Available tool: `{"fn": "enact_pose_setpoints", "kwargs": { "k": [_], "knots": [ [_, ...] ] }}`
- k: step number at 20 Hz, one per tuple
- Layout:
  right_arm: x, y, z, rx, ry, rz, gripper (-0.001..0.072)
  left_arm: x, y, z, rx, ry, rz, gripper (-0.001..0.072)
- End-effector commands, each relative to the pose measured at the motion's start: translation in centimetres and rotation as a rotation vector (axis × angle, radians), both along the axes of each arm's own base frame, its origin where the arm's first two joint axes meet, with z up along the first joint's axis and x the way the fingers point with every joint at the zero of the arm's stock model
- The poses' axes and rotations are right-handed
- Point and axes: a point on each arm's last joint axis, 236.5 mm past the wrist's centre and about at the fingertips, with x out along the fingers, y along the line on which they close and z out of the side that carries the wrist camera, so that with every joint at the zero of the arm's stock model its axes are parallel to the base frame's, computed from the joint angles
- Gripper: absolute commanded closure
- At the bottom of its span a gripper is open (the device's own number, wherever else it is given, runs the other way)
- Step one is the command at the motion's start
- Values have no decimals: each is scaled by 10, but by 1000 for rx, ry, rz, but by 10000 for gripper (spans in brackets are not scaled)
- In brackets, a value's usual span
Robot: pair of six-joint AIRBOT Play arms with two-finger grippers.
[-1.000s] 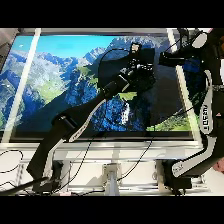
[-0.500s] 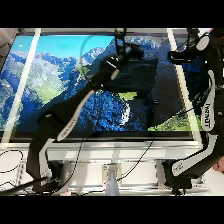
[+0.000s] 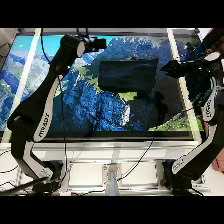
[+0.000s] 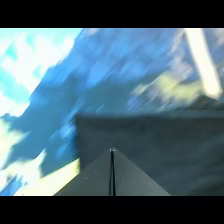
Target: Fold the clothes and pants, and hang the long-sleeved shirts on hangers.
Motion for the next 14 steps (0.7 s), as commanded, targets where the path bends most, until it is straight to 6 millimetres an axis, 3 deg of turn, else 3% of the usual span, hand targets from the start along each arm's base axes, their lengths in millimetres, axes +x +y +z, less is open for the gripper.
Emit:
{"fn": "enact_pose_setpoints", "kwargs": {
  "k": [1,6,11,14],
  "knots": [
    [19,14,-22,4,-15,-33,89,-14,35,-29,56,139,56,667],
    [43,17,-50,-46,5,-117,90,-13,34,-48,70,171,54,667],
    [36,32,-78,-32,84,-91,91,-13,33,-50,71,175,53,667],
    [20,58,-99,-81,156,-23,91,-13,33,-50,71,175,53,667]
  ]
}}
